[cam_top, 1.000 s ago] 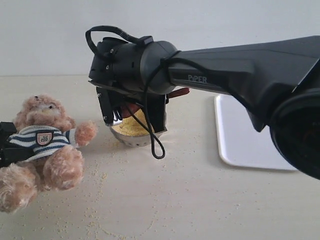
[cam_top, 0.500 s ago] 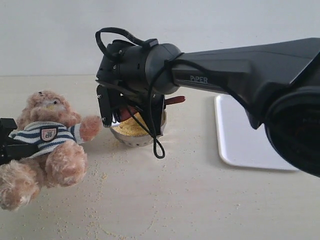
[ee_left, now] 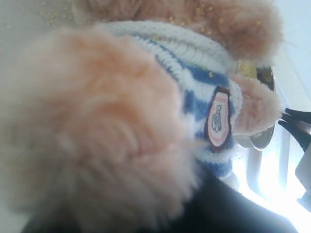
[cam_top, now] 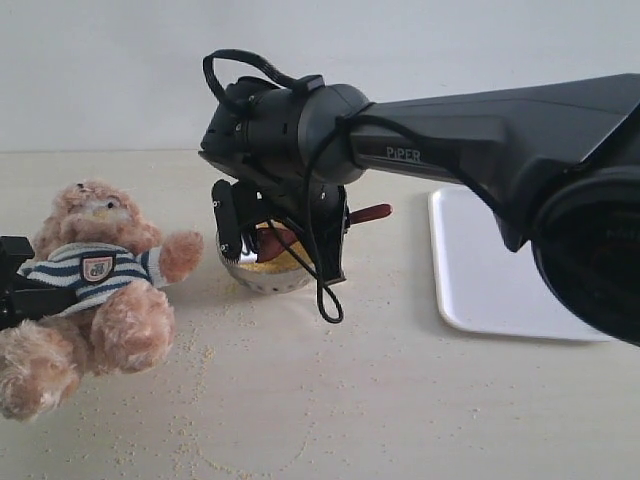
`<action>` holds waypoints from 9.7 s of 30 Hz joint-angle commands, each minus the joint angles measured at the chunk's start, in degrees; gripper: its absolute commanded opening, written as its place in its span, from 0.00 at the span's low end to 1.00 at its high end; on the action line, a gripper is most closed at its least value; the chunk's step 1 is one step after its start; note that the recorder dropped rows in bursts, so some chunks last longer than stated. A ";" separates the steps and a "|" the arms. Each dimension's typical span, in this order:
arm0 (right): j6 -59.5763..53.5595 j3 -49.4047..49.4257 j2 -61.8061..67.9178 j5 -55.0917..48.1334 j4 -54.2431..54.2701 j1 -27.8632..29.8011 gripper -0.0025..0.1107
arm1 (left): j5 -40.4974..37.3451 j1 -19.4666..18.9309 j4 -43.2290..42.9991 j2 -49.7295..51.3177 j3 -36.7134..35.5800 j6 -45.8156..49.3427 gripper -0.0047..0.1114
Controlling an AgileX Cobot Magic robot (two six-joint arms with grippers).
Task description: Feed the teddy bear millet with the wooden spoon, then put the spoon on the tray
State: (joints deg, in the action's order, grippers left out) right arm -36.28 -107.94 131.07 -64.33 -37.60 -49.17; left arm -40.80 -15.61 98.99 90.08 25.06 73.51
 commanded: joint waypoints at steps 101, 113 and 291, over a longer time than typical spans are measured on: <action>24.90 -0.07 -5.69 2.45 -17.51 -14.81 0.02 | -16.41 0.22 -12.24 -0.58 0.21 -7.92 0.08; 28.33 -0.07 -5.80 -2.32 -19.76 -15.50 0.02 | -16.41 0.22 -11.55 -0.58 0.21 -7.07 0.08; 15.77 21.32 -29.15 11.12 54.79 32.70 0.02 | 23.71 6.24 -29.61 -89.33 0.45 -13.60 0.08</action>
State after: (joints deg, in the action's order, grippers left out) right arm -21.74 -86.70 102.63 -56.94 17.22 -16.67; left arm -22.64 -9.65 69.94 1.82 31.57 62.52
